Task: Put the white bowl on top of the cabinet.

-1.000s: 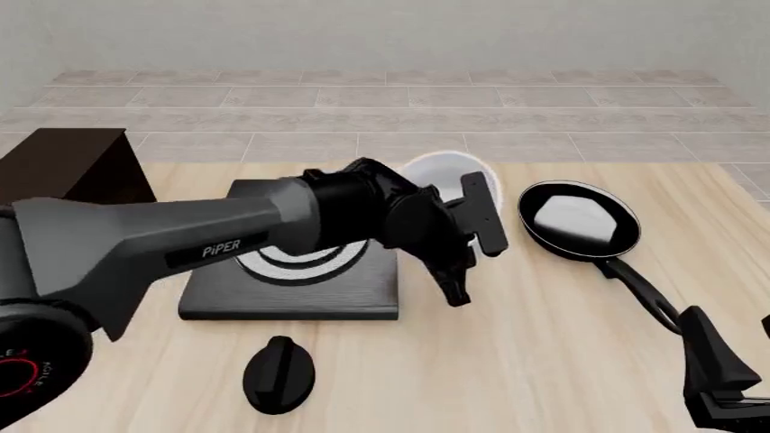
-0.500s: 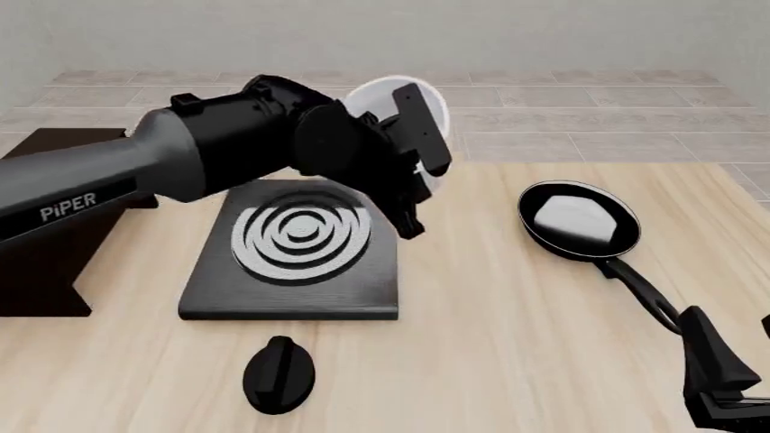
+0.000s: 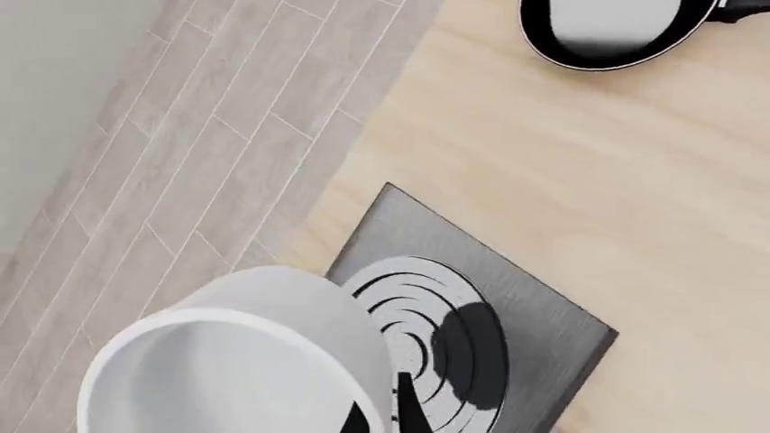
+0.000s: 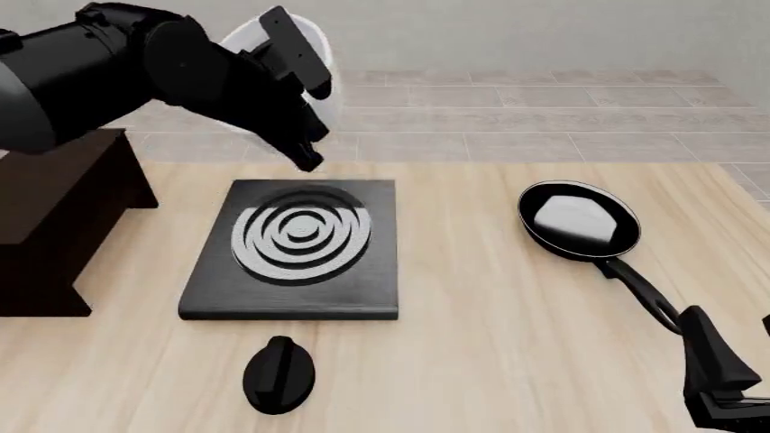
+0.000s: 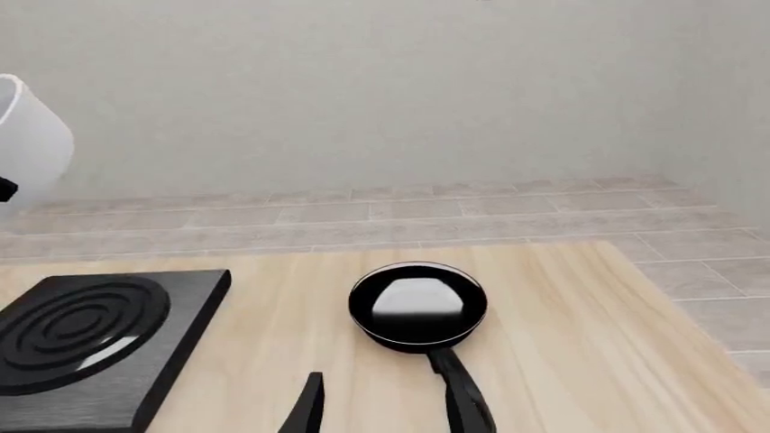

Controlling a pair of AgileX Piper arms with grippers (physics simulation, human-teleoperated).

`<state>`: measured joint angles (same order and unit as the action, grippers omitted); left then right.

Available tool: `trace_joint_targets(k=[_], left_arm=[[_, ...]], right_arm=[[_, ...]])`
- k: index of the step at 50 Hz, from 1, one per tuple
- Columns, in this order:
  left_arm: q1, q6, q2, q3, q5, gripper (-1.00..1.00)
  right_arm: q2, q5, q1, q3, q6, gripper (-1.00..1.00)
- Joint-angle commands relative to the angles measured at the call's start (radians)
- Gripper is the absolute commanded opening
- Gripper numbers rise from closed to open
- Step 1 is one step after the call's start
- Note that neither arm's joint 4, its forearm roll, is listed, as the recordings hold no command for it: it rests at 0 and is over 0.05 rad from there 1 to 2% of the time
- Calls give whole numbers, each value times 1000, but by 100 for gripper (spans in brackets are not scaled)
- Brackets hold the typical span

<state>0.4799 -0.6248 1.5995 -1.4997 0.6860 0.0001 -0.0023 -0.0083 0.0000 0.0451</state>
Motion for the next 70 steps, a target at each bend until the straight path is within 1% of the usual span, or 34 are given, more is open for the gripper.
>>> trace_joint_targets(k=[1, 3, 9, 12, 14, 17, 20, 22, 24, 25, 28, 30, 32, 35, 36, 37, 38, 41, 44, 48, 50, 57, 64, 65, 66, 67, 68, 70], left_arm=[[-189, 26, -51, -13, 11, -100], [-225, 11, -52, 1, 7, -100], [-321, 21, -51, -18, 26, -100], [-348, 28, -57, -19, 36, -100], [-386, 23, -52, -25, 30, -100], [-394, 23, -65, -12, 38, -100], [-424, 38, -64, -14, 46, -100], [-442, 35, -69, 11, 46, -100], [-457, -4, -80, 61, 32, -100], [-462, 2, -80, 67, 26, -100], [-486, 32, -68, 45, 27, -100], [-513, 17, -65, 57, 20, -100], [-541, 24, -53, 48, 22, -100], [-551, 39, -55, 45, 26, -100], [-571, 19, -56, 62, 13, -100], [-571, 19, -56, 62, 13, -100], [-582, 3, -72, 73, 12, -100], [-586, 11, -70, 80, 4, -100], [-622, -6, -64, 88, -6, -100], [-650, -9, -53, 83, -12, -100], [-712, -38, -31, 78, -34, -100], [-726, -28, -23, 105, -49, -100], [-778, -33, 3, 107, -67, -100], [-787, -22, 12, 102, -69, -100], [-781, 16, 19, 86, -64, -100], [-774, 36, 20, 81, -61, -100], [-780, 27, 21, 86, -69, -100], [-786, 30, 25, 90, -77, -100]], right_arm=[[0, -2, -1, 0, -3, 100], [0, -2, -2, 0, -3, 100], [0, -1, -2, 0, -5, 100], [0, 0, -2, 0, -5, 100], [0, 0, -2, 0, -5, 100], [0, 0, -2, 0, -5, 100], [0, -1, -2, 0, -6, 100], [0, -1, -2, 0, -6, 100], [0, 0, -2, 0, -7, 100], [0, 0, -2, 0, -7, 100], [0, 0, -3, 0, -7, 100], [0, 1, -3, 0, -8, 100], [0, 1, -4, 0, -7, 100], [0, 1, -5, 0, -7, 100], [0, 1, -5, 0, -6, 100], [0, 1, -5, 0, -6, 100], [0, 2, -5, 0, -5, 100], [0, 3, -4, 0, -7, 100], [0, 3, -5, 0, -7, 100], [0, 2, -6, 0, -6, 100], [0, 2, -5, 0, -7, 100], [0, 2, -4, 0, -7, 100], [0, 2, -6, 0, -7, 100], [0, 1, -6, 0, -7, 100], [0, 0, -6, 0, -7, 100], [0, 0, -6, 0, -7, 100], [0, 0, -6, 0, -7, 100], [0, 0, -7, 0, -7, 100]])
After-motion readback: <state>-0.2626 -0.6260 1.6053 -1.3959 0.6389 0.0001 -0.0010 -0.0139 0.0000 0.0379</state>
